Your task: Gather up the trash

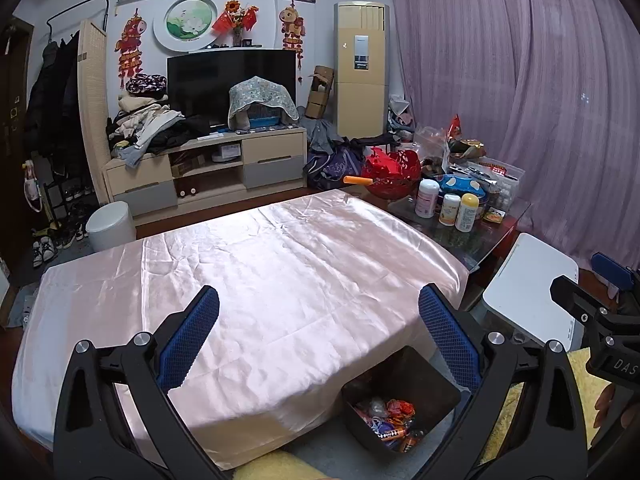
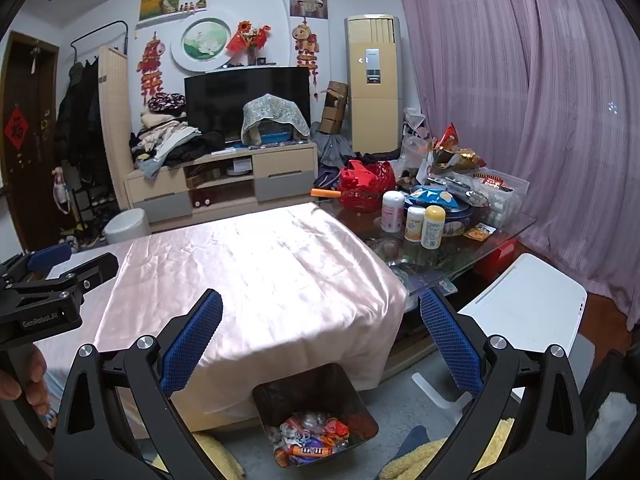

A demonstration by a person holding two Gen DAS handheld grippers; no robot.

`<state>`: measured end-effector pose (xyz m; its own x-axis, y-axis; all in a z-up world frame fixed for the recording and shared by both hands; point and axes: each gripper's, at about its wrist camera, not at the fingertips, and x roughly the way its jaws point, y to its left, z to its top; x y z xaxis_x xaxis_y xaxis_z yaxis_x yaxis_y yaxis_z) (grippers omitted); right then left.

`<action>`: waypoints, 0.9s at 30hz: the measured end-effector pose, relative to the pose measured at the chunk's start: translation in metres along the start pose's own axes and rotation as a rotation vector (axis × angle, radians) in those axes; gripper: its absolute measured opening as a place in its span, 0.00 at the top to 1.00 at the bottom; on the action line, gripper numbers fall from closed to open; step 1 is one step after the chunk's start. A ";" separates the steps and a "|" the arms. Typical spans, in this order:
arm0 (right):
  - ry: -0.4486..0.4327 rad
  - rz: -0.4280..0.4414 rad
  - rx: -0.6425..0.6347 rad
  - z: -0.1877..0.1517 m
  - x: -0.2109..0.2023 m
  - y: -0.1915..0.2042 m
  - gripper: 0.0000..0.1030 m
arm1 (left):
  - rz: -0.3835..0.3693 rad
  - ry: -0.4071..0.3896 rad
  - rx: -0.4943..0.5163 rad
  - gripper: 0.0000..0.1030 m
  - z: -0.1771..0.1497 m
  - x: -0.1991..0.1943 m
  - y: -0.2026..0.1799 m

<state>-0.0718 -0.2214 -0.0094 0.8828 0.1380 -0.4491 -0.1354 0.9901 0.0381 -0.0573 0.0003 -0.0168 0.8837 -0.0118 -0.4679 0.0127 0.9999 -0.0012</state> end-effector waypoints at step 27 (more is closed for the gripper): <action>0.006 -0.011 0.005 -0.001 0.000 0.000 0.03 | -0.004 0.004 -0.003 0.08 -0.001 0.000 -0.001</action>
<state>-0.0717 -0.2213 -0.0103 0.8813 0.1273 -0.4551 -0.1238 0.9916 0.0377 -0.0576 -0.0006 -0.0177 0.8817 -0.0154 -0.4715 0.0144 0.9999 -0.0059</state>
